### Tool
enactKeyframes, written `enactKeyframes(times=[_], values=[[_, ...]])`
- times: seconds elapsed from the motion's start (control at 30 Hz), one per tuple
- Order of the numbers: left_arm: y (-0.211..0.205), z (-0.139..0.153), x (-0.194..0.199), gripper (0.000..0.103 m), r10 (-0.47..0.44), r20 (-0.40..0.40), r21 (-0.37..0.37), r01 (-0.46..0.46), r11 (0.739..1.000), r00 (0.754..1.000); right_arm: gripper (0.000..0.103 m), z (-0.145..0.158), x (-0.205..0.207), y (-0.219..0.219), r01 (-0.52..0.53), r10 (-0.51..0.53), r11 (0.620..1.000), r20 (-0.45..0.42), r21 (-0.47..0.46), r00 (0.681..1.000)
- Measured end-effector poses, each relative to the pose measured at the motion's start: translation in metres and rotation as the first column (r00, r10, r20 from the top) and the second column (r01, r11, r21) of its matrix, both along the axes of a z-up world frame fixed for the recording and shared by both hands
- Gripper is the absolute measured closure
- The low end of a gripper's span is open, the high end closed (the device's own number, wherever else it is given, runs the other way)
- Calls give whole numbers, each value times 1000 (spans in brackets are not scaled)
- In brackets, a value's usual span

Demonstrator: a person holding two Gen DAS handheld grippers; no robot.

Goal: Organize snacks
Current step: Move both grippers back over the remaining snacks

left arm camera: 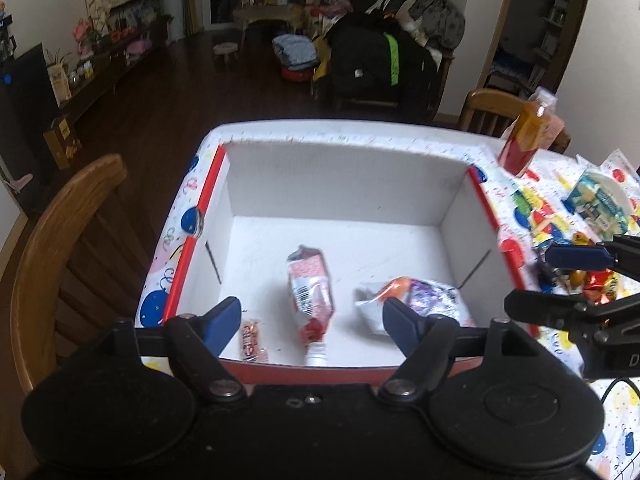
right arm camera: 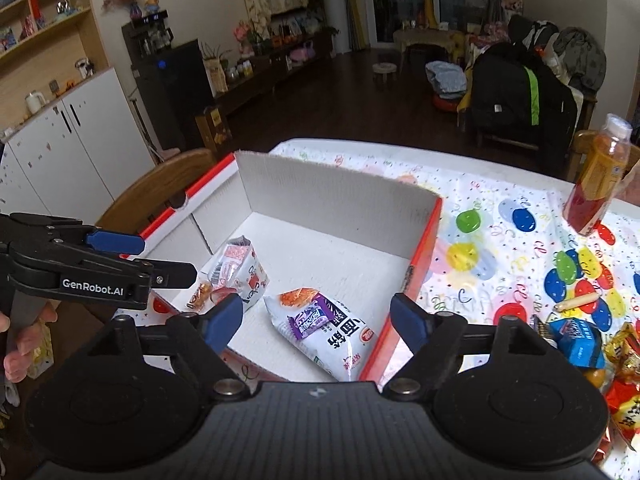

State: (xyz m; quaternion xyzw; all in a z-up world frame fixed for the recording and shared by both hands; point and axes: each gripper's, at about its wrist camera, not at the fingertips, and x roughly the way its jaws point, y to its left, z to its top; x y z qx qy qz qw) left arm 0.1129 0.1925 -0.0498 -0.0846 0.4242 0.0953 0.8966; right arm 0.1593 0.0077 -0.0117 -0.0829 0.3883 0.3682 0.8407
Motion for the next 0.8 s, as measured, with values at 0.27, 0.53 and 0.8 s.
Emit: enactKeyframes(times=[0.27, 0.53, 0.8], values=[[-31, 27, -13, 18, -59, 91, 13, 58, 998, 994, 12, 19, -13, -41, 32, -34, 997, 27, 67, 999], [-68, 40, -19, 12, -132, 155, 25, 130, 991, 979, 0, 33, -27, -94, 99, -110, 988, 90, 120, 990], [-111, 42, -18, 5, -202, 189, 27, 201, 979, 961, 0, 34, -31, -155, 179, -198, 972, 116, 154, 973]])
